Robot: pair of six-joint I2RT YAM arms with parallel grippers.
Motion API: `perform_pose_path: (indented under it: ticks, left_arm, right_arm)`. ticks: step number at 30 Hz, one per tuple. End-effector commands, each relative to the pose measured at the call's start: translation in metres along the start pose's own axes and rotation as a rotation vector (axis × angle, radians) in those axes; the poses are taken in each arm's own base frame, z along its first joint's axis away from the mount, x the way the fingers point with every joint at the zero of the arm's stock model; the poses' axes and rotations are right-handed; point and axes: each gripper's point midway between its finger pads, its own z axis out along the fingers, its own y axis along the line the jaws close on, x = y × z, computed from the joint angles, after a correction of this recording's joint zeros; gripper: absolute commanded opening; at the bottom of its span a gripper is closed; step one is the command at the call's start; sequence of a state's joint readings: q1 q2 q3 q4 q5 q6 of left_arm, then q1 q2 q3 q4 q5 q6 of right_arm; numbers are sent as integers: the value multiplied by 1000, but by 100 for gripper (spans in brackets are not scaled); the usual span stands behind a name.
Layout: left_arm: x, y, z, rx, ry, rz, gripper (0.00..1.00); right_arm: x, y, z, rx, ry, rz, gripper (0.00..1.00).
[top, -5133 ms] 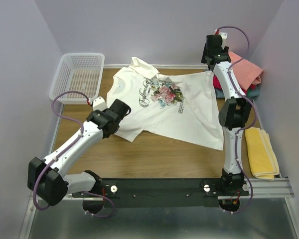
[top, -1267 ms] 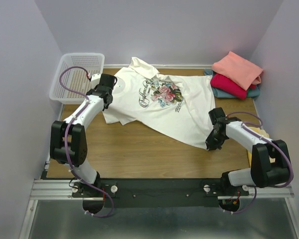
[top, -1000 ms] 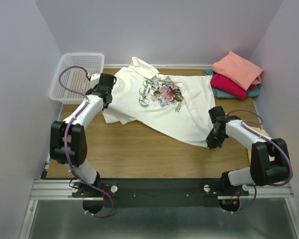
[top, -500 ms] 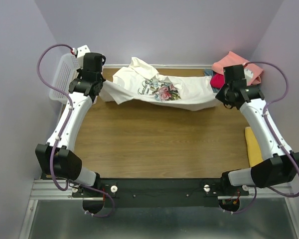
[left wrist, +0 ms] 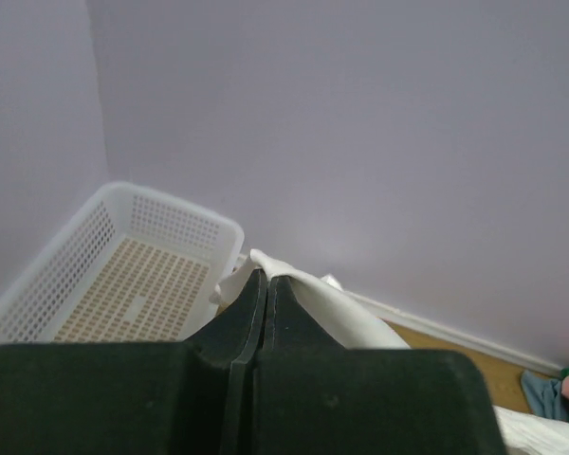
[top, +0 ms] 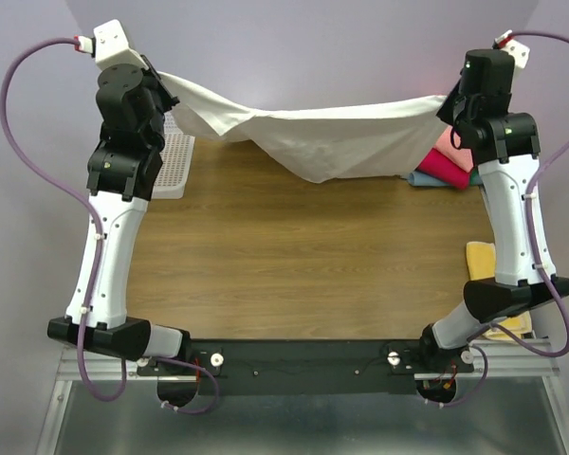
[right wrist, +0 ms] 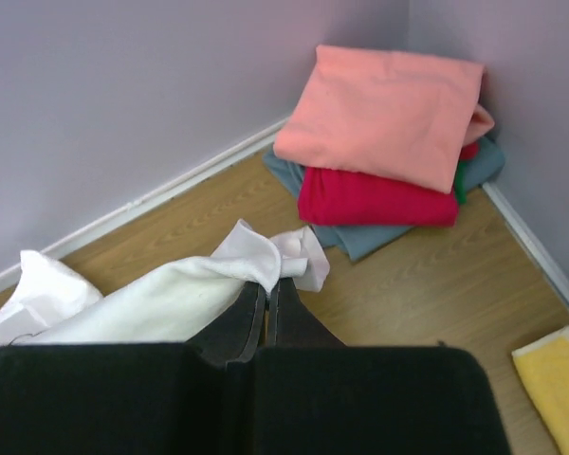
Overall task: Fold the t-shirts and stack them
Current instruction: Flatten the tshirt out
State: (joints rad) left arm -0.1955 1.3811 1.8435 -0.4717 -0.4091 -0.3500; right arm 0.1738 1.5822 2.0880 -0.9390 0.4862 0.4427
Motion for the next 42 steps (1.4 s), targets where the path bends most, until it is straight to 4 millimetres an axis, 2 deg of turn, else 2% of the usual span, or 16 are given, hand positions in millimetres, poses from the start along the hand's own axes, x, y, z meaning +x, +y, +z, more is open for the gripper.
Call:
perform_pose_path:
  ticks: [1,6,10,13,17,19,21,23,24,28,30,31,36,37,38,42]
  left_arm:
    - [-87,-8,-40,88,-242,-44,0]
    - [-140,2,-91,120,-433,-82,0]
    - [-184,13,-145,144,-572,-112,0]
    - [-208,11,-164,174,-619,-120,0]
    - [-222,4,-168,202,-652,-129,0]
    - [-223,-3,-153,202,-653,-131,0]
    - [-222,-11,-141,215,-653,-125,0]
    - [-212,-21,-113,216,-622,-116,0]
    - [-209,-25,-103,218,-616,-118,0]
    - [-178,-41,-45,201,-541,-101,0]
    - [-166,-44,-23,182,-516,-89,0]
    - [-157,-49,-3,173,-491,-80,0]
    - [-142,-60,51,161,-439,-69,0]
    - [-149,-65,57,171,-460,-86,0]
    - [-151,-67,61,185,-466,-89,0]
    - [-177,-68,51,241,-547,-114,0]
  right_arm:
    - [-47,-9,-20,20,-121,-46,1]
    - [-81,-20,-64,-21,-232,-4,1]
    - [-92,-27,-91,-61,-287,43,1]
    - [-98,-30,-104,-79,-323,87,1]
    - [-108,-26,-105,-96,-361,121,1]
    - [-112,-21,-98,-99,-372,123,1]
    - [-106,-10,-75,-90,-346,108,1]
    - [-102,-3,-59,-82,-327,96,1]
    - [-90,5,-35,-67,-291,76,1]
    - [-67,23,14,-42,-223,37,1]
    - [-65,29,27,-38,-219,29,1]
    - [-54,33,46,-24,-191,5,1]
    - [-67,35,73,-24,-209,31,1]
    - [-69,36,75,-39,-209,39,1]
    - [-72,29,82,-28,-210,50,1]
    - [-95,19,70,-44,-256,81,1]
